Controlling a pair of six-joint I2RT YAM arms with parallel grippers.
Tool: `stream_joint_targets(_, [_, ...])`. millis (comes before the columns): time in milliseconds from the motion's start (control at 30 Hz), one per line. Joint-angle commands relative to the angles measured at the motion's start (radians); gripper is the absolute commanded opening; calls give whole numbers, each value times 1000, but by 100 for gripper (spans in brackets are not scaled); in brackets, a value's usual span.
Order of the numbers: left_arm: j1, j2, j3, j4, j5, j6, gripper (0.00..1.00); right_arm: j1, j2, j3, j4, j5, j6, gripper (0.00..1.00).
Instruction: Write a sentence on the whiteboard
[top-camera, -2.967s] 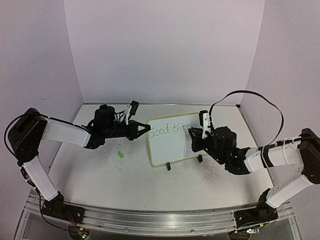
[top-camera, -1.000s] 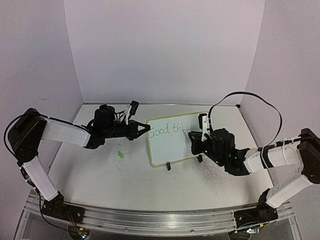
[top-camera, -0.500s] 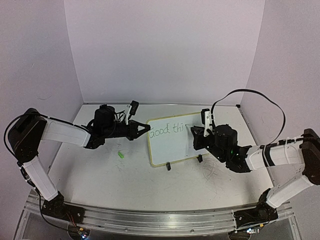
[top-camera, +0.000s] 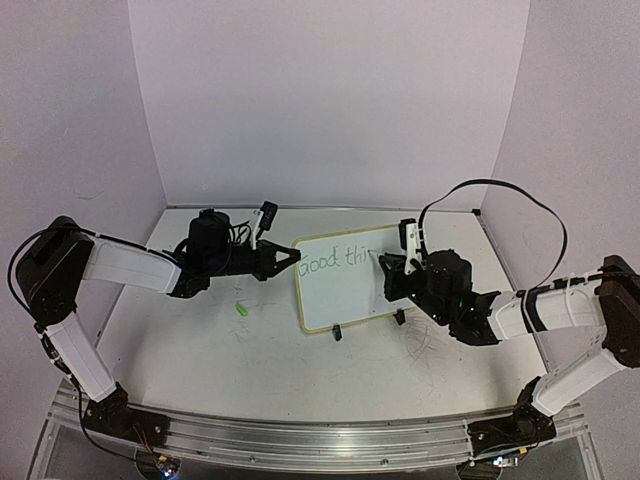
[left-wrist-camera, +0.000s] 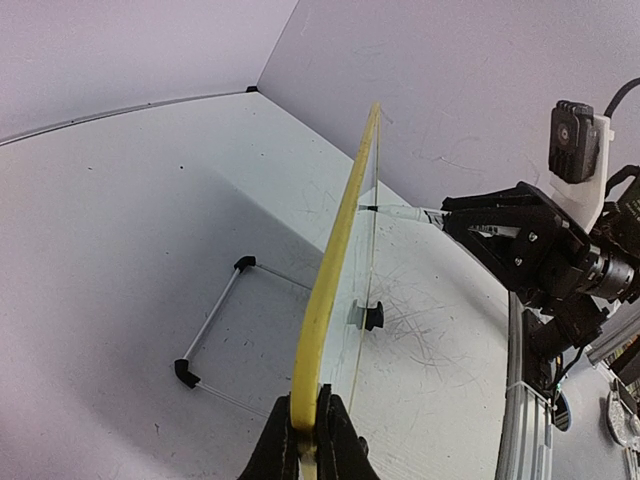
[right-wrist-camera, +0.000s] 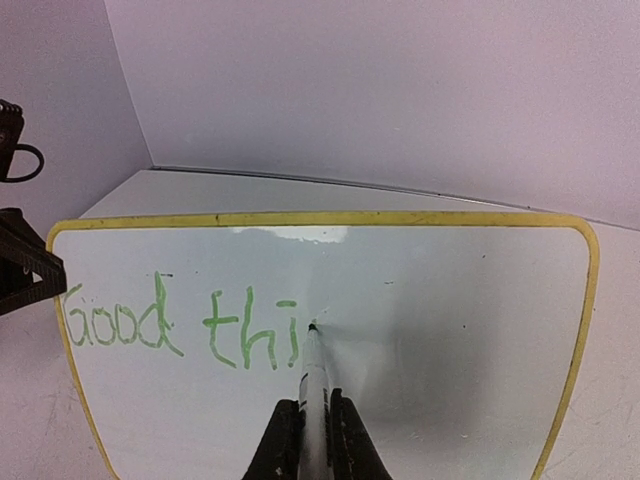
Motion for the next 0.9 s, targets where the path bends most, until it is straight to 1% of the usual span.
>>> stream_joint_targets(0, [7,-37,5,27,-49,65,0,-3,12,26,-8,30,18,0])
stream_joint_targets(367, [7,-35,7,27,-49,65,0,4,-14,-30,-37,4,62,0])
stream_joint_targets(867, [7,-36,3,27,-46,65,0,6,0,-6,-12,29,52,0])
